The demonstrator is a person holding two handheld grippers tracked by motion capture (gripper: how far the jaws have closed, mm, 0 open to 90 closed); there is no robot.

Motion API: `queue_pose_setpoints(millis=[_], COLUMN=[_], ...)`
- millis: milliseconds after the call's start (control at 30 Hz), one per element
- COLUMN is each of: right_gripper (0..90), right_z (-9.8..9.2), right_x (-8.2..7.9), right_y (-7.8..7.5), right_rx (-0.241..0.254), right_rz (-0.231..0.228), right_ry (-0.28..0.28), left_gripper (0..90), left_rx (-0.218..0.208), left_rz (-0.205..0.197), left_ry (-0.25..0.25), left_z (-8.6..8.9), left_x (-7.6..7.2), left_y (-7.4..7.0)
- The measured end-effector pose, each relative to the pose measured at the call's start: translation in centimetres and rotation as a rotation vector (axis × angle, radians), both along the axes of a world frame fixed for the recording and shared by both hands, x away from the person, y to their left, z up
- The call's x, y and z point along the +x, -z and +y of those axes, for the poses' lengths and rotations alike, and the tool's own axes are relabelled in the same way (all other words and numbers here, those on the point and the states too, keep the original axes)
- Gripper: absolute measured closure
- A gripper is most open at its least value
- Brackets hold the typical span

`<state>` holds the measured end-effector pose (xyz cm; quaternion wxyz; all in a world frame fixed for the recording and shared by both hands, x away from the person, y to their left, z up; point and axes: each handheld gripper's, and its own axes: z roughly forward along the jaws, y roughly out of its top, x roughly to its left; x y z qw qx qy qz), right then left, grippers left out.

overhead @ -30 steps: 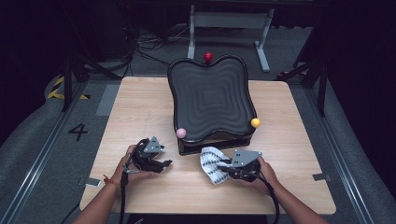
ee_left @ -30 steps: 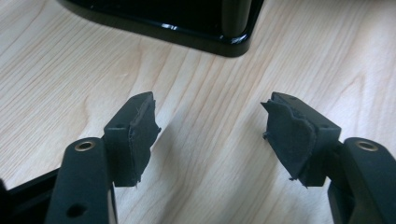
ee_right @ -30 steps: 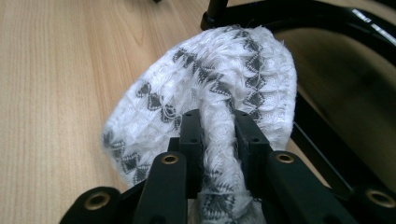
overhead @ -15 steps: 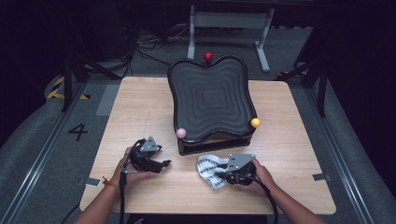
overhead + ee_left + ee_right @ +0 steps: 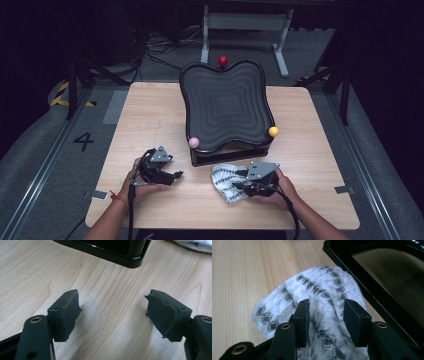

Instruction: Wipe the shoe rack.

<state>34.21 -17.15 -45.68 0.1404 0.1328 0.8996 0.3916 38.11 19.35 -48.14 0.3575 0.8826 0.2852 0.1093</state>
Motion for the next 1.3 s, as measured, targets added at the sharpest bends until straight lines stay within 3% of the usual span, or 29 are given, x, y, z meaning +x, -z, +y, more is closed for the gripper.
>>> queue_pose_setpoints(millis=[500,767,933,1300], right_gripper=[54.1,51.9,50.2,45.7], right_z=[-2.1,-4.6,-6.1,-9.4], right_x=[0.0,0.2,0.5,1.1], right_y=[-1.9,-2.4,-2.3,-1.3], right_rx=[0.02,0.039,0.031,0.029], right_rz=[-0.057,-0.072,-0.087,-0.057], right_ry=[0.058,0.127,0.174,0.273], left_gripper=[26.4,26.3,26.3,26.3], left_rx=[0.001,0.001,0.001,0.0], left_rz=[0.0,-0.001,-0.001,0.0], left_ry=[0.0,-0.002,-0.003,-0.004], left_z=[0.0,0.0,0.0,0.0], left_x=[0.0,0.0,0.0,0.0], left_y=[0.0,0.0,0.0,0.0])
